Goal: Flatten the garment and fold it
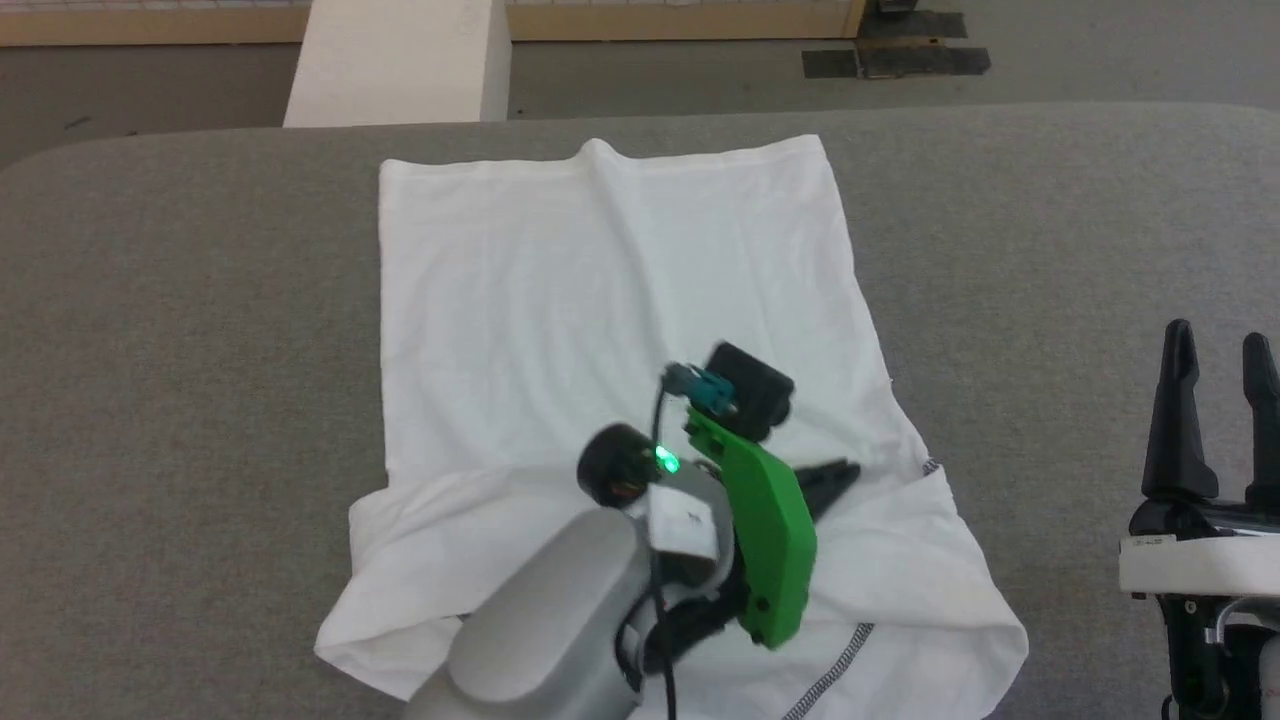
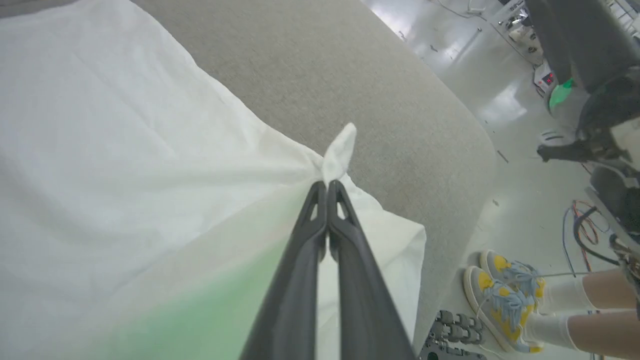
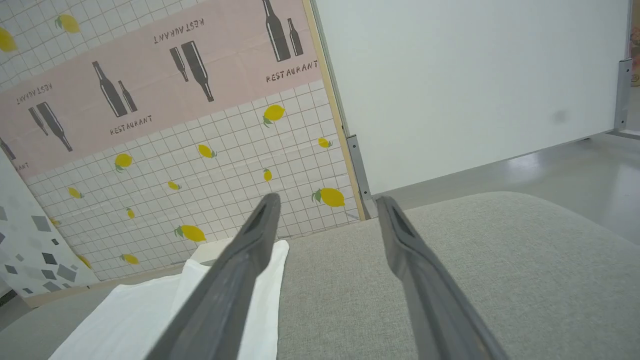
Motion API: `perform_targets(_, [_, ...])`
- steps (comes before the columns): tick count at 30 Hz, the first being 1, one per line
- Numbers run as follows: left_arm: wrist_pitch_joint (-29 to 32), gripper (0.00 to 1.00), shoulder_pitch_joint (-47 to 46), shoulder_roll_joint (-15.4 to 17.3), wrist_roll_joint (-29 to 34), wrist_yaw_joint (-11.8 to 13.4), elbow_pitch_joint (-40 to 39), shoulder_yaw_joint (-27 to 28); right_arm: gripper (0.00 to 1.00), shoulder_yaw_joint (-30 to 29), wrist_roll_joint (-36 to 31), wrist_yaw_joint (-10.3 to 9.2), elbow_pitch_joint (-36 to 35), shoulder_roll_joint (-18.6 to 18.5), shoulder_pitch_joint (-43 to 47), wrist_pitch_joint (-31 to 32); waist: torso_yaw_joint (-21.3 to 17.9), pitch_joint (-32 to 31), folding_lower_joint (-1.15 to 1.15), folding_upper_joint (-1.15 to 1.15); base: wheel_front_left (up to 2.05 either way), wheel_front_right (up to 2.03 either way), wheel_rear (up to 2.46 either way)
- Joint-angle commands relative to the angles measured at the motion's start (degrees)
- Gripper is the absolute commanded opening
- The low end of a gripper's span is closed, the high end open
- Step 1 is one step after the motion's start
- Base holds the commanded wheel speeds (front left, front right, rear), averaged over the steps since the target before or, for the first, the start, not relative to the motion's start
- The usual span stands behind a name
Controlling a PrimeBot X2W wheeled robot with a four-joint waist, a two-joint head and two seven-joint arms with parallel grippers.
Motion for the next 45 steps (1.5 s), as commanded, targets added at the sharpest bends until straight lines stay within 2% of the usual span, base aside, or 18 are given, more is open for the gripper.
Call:
perform_targets(1, [-0.46,0.00,-1.09,0.09,-0.02,0.20,1.60,-2.17,1.00,0.08,0.43,-0.08,0.34,0.01,-0.61,-0.60,-2.29,1.36,0.00,-0.01,0.00,0.00,0.00])
perform_targets(4, [-0.35,0.00,-0.97,0.08,-1.51,0.08,4.56,-7.26,1.00,-0.18,0.61,-0.08,0.86,0.01,-0.52,-1.12,-2.97,1.72,0.00,-0.01,0.00,0.00,0.00])
perform_targets(8, [2.85,0.00,-0.32,0.08,-3.74,-0.13,8.47,-12.25,1.00,-0.56,0.66,-0.08,1.19,0.01,-0.35,-1.61,-2.86,1.91,0.00,-0.01,0.00,0.00,0.00])
perform_targets(9, [3.89,0.33,0.03,0.08,-5.11,-0.15,9.00,-12.94,1.00,-0.71,0.66,-0.08,1.31,0.01,-0.31,-1.73,-2.56,1.84,0.00,-0.01,0.00,0.00,0.00])
perform_targets(10, [4.40,1.00,0.18,0.08,-6.05,0.10,9.27,-13.17,1.00,-0.74,0.65,-0.08,1.41,0.01,-0.33,-1.80,-2.30,1.76,0.00,-0.01,0.00,0.00,0.00])
perform_targets(15, [2.99,1.00,0.10,0.08,-13.05,0.77,6.33,-10.62,1.00,-0.04,0.42,-0.08,1.74,0.01,-0.60,-1.86,-0.25,0.81,0.00,-0.01,0.00,0.00,0.00])
perform_targets(17, [-0.03,1.00,-0.38,0.08,-15.87,1.47,3.96,-7.24,1.00,0.04,0.12,-0.08,1.72,0.01,-0.74,-1.73,0.55,0.50,0.00,-0.01,0.00,0.00,0.00])
perform_targets(20, [-8.41,1.00,-2.43,1.23,-15.04,3.14,1.35,-0.13,1.00,0.33,-0.21,-0.08,1.62,0.01,-0.94,-1.12,1.59,-0.21,0.00,-0.01,0.00,0.00,0.00])
perform_targets(22, [-15.98,1.00,-3.27,3.56,-12.33,5.01,0.46,5.05,1.00,0.80,-0.42,-0.08,1.55,0.01,-1.09,-0.42,1.86,-0.57,0.00,-0.01,0.00,0.00,0.00])
perform_targets(24, [-22.46,1.00,-3.59,7.43,-7.76,7.81,0.81,8.70,1.00,1.34,-0.37,-0.08,1.87,0.01,-1.12,1.08,1.93,-0.89,0.00,-0.01,0.00,0.00,0.00])
perform_targets(30, [-38.39,1.00,0.23,16.42,1.65,12.87,1.67,15.45,1.00,2.88,-0.86,-0.08,2.32,0.01,-1.27,6.51,1.97,-1.14,0.00,-0.01,0.00,0.00,0.00])
perform_targets(33, [-41.21,1.00,3.25,17.87,3.97,15.10,0.71,19.01,1.00,3.73,-1.15,-0.08,2.75,0.01,-2.95,10.34,1.59,-0.03,0.00,-0.01,0.00,0.00,0.00])
perform_targets(37, [-41.74,1.00,7.45,17.00,7.18,17.15,-5.22,24.73,1.00,2.80,-1.15,-0.08,3.53,0.01,-10.04,16.80,1.75,3.06,0.00,-0.01,0.00,0.00,0.00])
perform_targets(41, [-41.77,1.00,10.43,15.13,10.33,16.53,-10.32,28.57,1.00,0.90,-3.25,-0.08,8.51,-0.13,-21.03,27.05,3.05,7.01,0.00,-0.01,0.00,0.00,0.00])
perform_targets(45, [-41.77,1.00,10.16,13.96,13.22,15.33,-12.60,29.78,1.00,2.76,-7.17,-0.08,15.03,-3.36,-33.15,36.77,4.85,11.74,0.00,-0.01,0.00,0.00,0.00])
